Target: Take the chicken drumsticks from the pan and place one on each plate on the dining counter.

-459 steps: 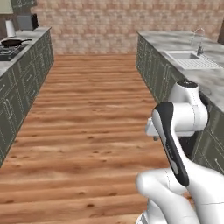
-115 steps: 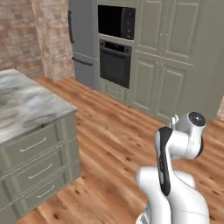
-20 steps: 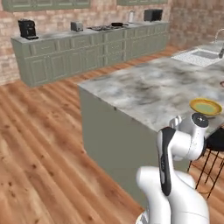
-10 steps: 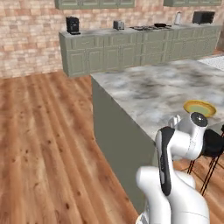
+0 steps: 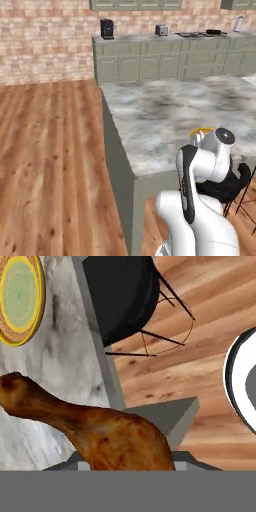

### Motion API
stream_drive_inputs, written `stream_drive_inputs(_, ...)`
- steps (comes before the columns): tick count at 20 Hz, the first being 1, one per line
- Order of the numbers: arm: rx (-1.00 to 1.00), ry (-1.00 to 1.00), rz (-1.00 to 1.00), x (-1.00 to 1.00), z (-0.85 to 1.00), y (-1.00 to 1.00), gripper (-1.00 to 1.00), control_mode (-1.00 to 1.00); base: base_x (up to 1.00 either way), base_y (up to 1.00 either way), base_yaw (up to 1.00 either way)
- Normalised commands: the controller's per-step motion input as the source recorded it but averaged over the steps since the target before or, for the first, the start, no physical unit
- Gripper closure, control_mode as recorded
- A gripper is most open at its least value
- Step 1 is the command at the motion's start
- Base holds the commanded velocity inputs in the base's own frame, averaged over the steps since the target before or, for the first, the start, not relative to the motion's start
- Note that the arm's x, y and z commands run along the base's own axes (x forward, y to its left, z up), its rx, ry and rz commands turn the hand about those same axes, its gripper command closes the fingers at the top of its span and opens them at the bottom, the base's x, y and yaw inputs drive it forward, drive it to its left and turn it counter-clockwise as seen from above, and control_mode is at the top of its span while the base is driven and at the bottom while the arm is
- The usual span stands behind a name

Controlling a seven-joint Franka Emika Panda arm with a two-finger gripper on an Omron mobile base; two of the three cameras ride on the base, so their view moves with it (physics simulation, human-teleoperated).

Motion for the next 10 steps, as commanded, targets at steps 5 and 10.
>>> stream_drive_inputs(5, 0.00, 0.00, 0.00, 0.00, 0.00, 0.00, 1.00, 1.00, 0.46, -1.00, 0.30)
stream_drive_inputs(10, 0.04, -0.02, 0.02, 0.08, -0.02, -0.17, 1.00, -1.00, 0.44, -0.80, 0.20)
